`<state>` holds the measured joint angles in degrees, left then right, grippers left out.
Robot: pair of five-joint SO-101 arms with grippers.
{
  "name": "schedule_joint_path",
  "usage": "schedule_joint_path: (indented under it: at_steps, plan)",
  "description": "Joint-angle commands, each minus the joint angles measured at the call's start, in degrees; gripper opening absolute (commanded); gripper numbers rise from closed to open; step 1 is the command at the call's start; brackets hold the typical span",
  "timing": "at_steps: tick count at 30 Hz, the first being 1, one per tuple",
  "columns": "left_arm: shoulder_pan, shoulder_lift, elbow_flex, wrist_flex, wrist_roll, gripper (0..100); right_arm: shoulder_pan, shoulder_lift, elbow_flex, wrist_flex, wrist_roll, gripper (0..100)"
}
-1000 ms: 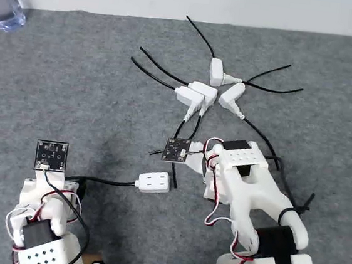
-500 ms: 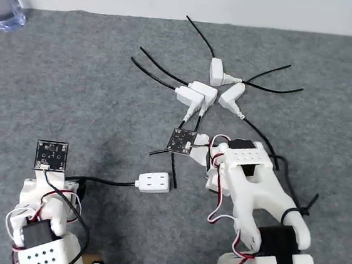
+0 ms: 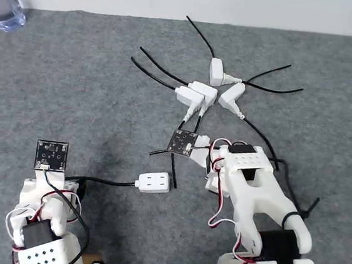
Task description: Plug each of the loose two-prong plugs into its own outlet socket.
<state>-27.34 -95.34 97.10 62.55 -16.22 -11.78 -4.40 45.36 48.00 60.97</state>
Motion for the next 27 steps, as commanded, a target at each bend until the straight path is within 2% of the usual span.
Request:
schedule_joint_path:
  at_steps: [1, 3, 8, 13, 24, 27]
  plan:
    - [0.35, -0.70, -0.31, -1.49, -0.44, 29, 0.84, -1.45, 0.00, -1.36, -1.67, 21.2]
    - [0.35, -0.70, -0.31, -1.49, -0.44, 29, 0.92, -1.45, 0.00, -1.36, -1.67, 21.7]
    - [0.35, -0.70, -0.31, -1.49, -0.44, 29, 2.86, -1.45, 0.00, -1.36, 0.70, 14.6]
    - [0.35, -0.70, -0.31, -1.49, -0.44, 29, 5.32, -1.45, 0.00, -1.36, 1.14, 14.3]
    - [0.35, -0.70, -0.31, -1.49, -0.44, 29, 5.05, -1.10, -0.18, -1.98, 1.14, 13.5]
    - [0.35, -0.70, -0.31, -1.49, -0.44, 29, 4.97, -1.01, -0.26, -2.07, 2.20, 2.0]
